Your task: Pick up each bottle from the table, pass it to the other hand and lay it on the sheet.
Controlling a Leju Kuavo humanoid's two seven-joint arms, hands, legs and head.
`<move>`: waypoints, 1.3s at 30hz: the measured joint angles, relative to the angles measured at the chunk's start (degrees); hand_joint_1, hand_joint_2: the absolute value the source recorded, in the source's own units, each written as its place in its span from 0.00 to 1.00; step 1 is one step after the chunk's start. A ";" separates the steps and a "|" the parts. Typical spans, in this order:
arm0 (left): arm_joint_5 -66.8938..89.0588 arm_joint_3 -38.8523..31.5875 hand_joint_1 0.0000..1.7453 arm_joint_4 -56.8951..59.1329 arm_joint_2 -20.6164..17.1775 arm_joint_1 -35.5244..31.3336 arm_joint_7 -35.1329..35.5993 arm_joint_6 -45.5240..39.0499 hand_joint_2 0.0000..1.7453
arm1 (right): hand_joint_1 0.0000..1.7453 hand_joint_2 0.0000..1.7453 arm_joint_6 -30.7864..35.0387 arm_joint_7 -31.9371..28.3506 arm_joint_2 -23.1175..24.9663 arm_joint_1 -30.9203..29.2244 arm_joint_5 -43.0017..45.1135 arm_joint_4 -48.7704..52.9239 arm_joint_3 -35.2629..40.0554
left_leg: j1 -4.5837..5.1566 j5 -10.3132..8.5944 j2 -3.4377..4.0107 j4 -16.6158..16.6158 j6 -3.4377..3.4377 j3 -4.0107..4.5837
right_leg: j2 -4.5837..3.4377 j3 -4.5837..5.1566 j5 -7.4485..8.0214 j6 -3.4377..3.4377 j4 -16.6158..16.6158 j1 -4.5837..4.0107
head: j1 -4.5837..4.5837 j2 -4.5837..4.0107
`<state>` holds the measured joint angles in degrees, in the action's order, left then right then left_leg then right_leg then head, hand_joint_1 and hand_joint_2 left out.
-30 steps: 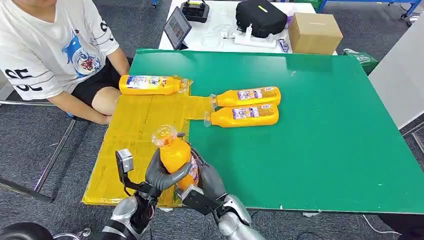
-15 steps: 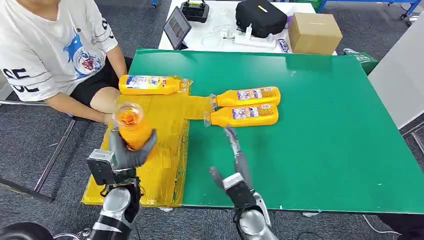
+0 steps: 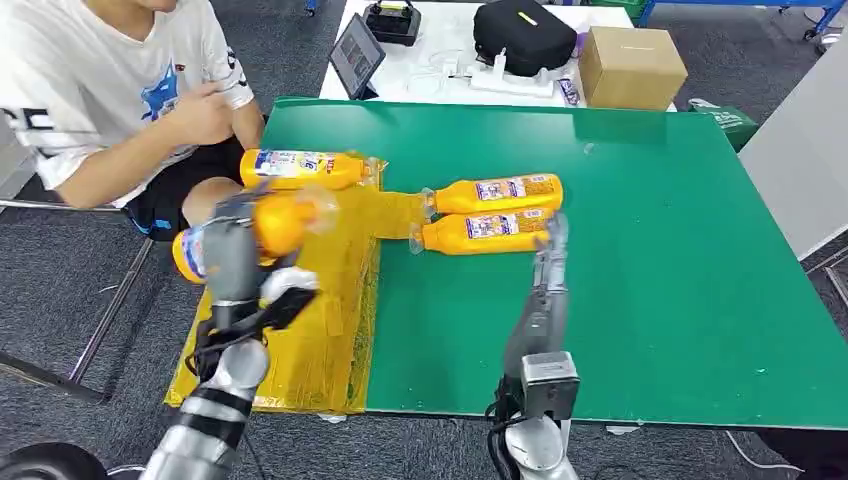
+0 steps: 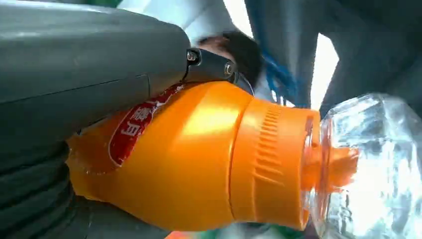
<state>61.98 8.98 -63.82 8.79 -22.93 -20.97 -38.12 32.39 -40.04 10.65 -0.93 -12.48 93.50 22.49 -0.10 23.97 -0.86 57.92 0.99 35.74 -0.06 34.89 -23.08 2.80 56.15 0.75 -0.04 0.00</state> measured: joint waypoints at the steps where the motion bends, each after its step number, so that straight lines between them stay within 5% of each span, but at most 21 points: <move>1: 4.32 0.62 1.00 3.19 -0.75 -1.78 1.90 0.53 1.00 | 0.00 0.00 0.55 -0.04 -0.11 -0.25 -0.18 0.60 0.33 | 0.00 -0.01 0.09 0.00 -0.01 -0.01 | -0.03 0.03 0.03 0.00 0.00 0.00 | 0.04 0.00; 10: 18.43 9.27 1.00 31.03 -5.99 -12.16 4.71 15.88 1.00 | 0.00 0.00 -0.80 -0.04 -1.62 -1.00 2.03 4.42 2.56 | -0.04 -0.04 0.53 0.00 -0.07 -0.03 | -0.35 0.12 0.15 -0.15 0.06 -0.05 | -0.02 0.00; 21: 13.90 11.61 1.00 38.58 -8.42 -15.97 2.16 20.37 1.00 | 0.00 0.00 -2.86 -0.04 -2.08 -1.26 3.69 4.81 2.76 | -0.05 -0.04 0.41 -0.03 -0.08 -0.17 | -0.33 -0.05 0.16 -0.17 0.05 -0.06 | 0.00 0.00; 22: 12.53 11.39 0.18 38.82 -8.73 -15.97 1.52 20.83 1.00 | 0.00 0.00 -3.21 -0.04 -2.08 -1.24 3.91 4.81 2.76 | -0.05 -0.04 0.42 -0.03 -0.08 -0.19 | -0.33 -0.07 0.16 -0.17 0.06 -0.06 | 0.00 0.00; 26: 5.95 8.70 0.18 39.15 -9.25 -15.75 -1.02 23.66 1.00 | 0.00 0.00 -4.89 -0.04 -1.95 -1.25 4.31 4.48 2.65 | -0.05 -0.06 0.41 -0.03 -0.12 -0.23 | -0.33 -0.07 0.15 -0.18 0.12 -0.07 | 0.02 0.00; 27: 4.56 7.81 0.01 39.15 -9.27 -15.65 -1.56 24.57 1.00 | 0.00 0.00 -5.20 -0.04 -1.88 -1.25 4.31 4.24 2.63 | -0.05 -0.06 0.42 -0.03 -0.12 -0.23 | -0.33 -0.07 0.15 -0.18 0.13 -0.07 | 0.02 0.00; 28: 3.58 7.05 0.00 39.15 -9.27 -15.65 -1.87 25.16 1.00 | 0.00 0.00 -5.44 -0.04 -1.81 -1.25 4.31 4.09 2.60 | -0.05 -0.07 0.41 -0.03 -0.12 -0.23 | -0.33 -0.07 0.15 -0.18 0.13 -0.07 | 0.00 0.00; 29: 3.29 6.54 0.00 39.15 -9.25 -15.65 -2.06 25.47 0.00 | 0.00 0.00 -5.57 -0.04 -1.71 -1.26 4.31 3.92 2.58 | -0.06 -0.07 0.41 -0.03 -0.12 -0.23 | -0.33 -0.08 0.15 -0.18 0.13 -0.07 | -0.02 0.00; 39: -10.73 -0.28 0.00 38.67 -9.05 -14.25 -9.69 38.89 0.00 | 0.00 0.00 -10.80 -0.02 -0.87 -2.34 3.80 -0.48 2.36 | -0.05 -0.03 0.08 -0.07 -0.16 -0.69 | -0.22 -0.65 -0.08 -0.13 0.11 -0.05 | 0.04 0.00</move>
<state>51.25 8.70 -25.16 -0.26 -37.18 -30.67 0.77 21.59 -40.06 9.77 -3.27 -8.68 93.02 24.85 -0.15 23.94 -0.78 57.85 0.83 35.05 -0.28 34.24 -23.16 2.66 56.26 0.70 0.00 0.00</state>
